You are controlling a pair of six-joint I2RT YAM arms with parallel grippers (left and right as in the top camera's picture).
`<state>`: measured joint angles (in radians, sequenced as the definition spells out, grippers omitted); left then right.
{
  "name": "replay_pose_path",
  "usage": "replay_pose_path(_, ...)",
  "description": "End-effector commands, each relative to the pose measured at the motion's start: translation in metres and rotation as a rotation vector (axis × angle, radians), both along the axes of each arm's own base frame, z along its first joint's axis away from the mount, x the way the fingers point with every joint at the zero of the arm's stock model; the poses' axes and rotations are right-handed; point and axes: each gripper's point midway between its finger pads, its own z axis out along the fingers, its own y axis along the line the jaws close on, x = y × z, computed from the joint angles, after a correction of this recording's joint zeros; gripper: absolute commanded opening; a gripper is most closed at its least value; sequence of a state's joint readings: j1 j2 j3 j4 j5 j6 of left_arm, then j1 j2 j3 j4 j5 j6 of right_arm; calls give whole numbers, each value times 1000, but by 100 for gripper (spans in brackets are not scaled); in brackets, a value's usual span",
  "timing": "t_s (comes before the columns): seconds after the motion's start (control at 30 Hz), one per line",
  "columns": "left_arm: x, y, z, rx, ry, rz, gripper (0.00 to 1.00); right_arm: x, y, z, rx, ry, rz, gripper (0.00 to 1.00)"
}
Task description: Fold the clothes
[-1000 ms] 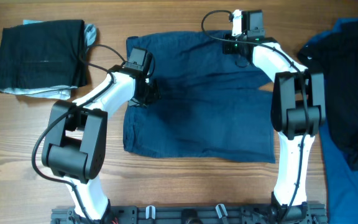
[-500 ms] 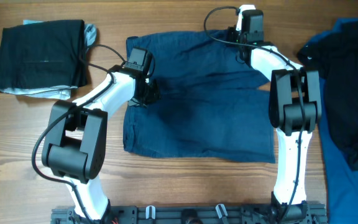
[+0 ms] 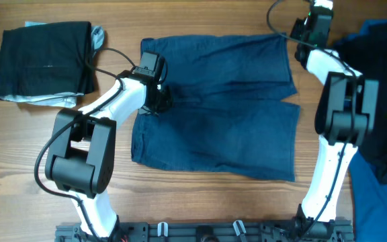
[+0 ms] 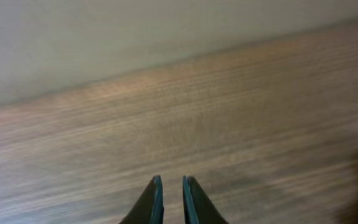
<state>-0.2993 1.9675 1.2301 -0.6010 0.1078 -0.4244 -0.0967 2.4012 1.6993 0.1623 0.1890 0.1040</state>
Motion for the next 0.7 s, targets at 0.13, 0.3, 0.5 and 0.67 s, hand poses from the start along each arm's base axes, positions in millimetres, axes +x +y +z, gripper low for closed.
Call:
replay_pose_path(0.13, 47, 6, 96, 1, -243, 43, 26, -126, 39, 170, 116, 205, 80, 27)
replay_pose_path(0.3, -6, 23, 241, -54, -446, 42, 79, -269, 75, 173, 379, 577, 26, 46)
replay_pose_path(0.5, -93, 48, 219, 29, -161, 47, 100, -370, 99, 84, 532, 1040, -50, 55)
replay_pose_path(0.67, -94, 54, 184, 72, -124, 53, 100, -433, 109, 17, 637, 1236, -248, 56)
